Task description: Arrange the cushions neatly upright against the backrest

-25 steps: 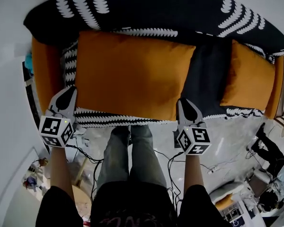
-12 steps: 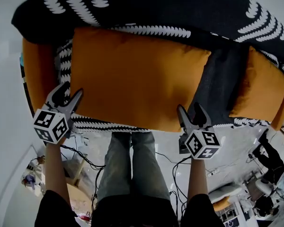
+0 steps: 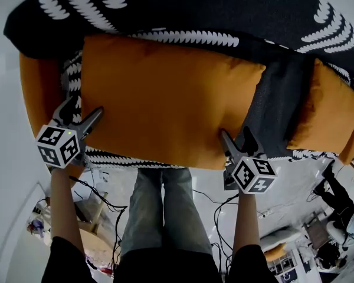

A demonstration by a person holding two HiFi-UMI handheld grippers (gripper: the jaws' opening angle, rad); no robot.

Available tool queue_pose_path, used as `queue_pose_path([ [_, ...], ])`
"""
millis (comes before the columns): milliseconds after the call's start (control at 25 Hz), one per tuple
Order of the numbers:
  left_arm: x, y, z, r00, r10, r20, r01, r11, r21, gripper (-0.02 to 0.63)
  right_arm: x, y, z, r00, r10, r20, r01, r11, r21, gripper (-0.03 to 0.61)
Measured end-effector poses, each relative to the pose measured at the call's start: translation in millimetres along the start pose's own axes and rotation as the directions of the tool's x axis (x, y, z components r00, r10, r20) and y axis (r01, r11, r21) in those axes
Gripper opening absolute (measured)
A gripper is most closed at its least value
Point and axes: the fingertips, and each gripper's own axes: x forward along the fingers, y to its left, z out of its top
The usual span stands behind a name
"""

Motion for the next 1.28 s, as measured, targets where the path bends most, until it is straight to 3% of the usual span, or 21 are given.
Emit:
queue_pose_path([
  [240,23,4,3,0.998,0.003,-0.064,0.0,0.999,0.044,0.458,15,-11,2,0.999,0.015,-0.048,-0.016,1.0,-0.014,0.448],
  [440,36,4,2,0.995,-0.028,-0.092,0.027,0.999,-0.018,0.481,29,-17,2,0.993,0.071,-0.098,-0.069,0.997,0.018,0.46],
  [560,41,6,3,0.994,-0.053,-0.094,0.05,0.998,-0.034,0.474,36,-14,6,0.989,0.079,-0.121,-0.081,0.997,-0.011,0.455],
  [680,46,4,2,0.991,-0.084,-0.1,0.079,0.996,-0.05,0.438,42,-12,6,0.984,0.107,-0.146,-0.109,0.994,-0.008,0.453],
  [920,47,-7,5,0.986,-0.102,-0.131,0.096,0.994,-0.045,0.32,45,-2,9,0.98,0.126,-0.152,-0.133,0.991,-0.035,0.366],
  [1280,21,-6,-4,0.999,-0.048,-0.011,0.047,0.999,-0.021,0.174,36,27,4,0.987,0.106,-0.124,-0.124,0.981,-0.149,0.277],
])
